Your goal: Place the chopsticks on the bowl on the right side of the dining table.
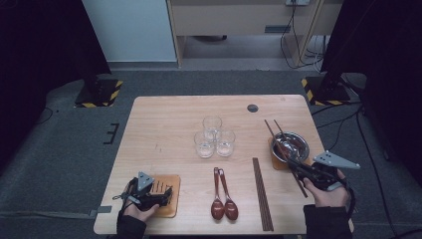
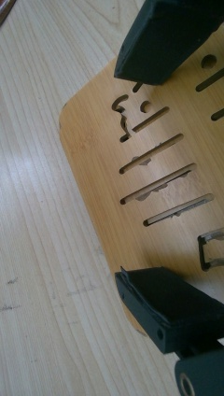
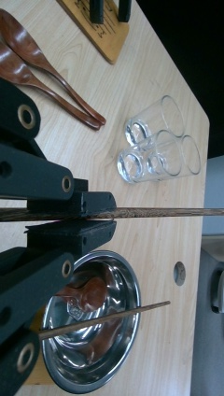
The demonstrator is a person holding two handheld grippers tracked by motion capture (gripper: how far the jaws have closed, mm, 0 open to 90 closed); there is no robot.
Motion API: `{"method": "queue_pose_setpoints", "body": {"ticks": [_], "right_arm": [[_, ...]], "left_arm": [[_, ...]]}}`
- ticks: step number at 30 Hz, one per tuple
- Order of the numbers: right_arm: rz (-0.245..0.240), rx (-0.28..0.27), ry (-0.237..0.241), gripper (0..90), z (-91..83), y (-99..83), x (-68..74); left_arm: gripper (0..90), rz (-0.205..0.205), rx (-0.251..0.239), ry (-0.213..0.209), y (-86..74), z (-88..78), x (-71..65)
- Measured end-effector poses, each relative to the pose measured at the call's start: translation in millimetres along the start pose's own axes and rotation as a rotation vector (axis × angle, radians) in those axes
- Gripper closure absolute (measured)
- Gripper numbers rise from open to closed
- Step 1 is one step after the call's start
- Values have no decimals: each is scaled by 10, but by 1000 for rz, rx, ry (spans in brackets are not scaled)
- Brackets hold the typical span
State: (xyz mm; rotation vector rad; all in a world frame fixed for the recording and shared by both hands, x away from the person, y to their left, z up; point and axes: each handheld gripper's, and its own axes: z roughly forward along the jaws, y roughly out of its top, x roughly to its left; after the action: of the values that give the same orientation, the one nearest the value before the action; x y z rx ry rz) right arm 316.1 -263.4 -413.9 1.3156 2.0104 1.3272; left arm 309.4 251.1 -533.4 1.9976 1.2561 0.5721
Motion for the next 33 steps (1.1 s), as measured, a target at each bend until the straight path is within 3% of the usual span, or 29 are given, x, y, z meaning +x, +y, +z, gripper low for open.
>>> {"method": "queue_pose_setpoints", "body": {"ticks": [11,33], "right_arm": [[9,-24,-12,850,-30,77,-79],[14,-48,-22,850,89,188,-346]], "left_arm": [[32,0,0,0,1,1,0],[32,0,0,0,1,2,1]]}}
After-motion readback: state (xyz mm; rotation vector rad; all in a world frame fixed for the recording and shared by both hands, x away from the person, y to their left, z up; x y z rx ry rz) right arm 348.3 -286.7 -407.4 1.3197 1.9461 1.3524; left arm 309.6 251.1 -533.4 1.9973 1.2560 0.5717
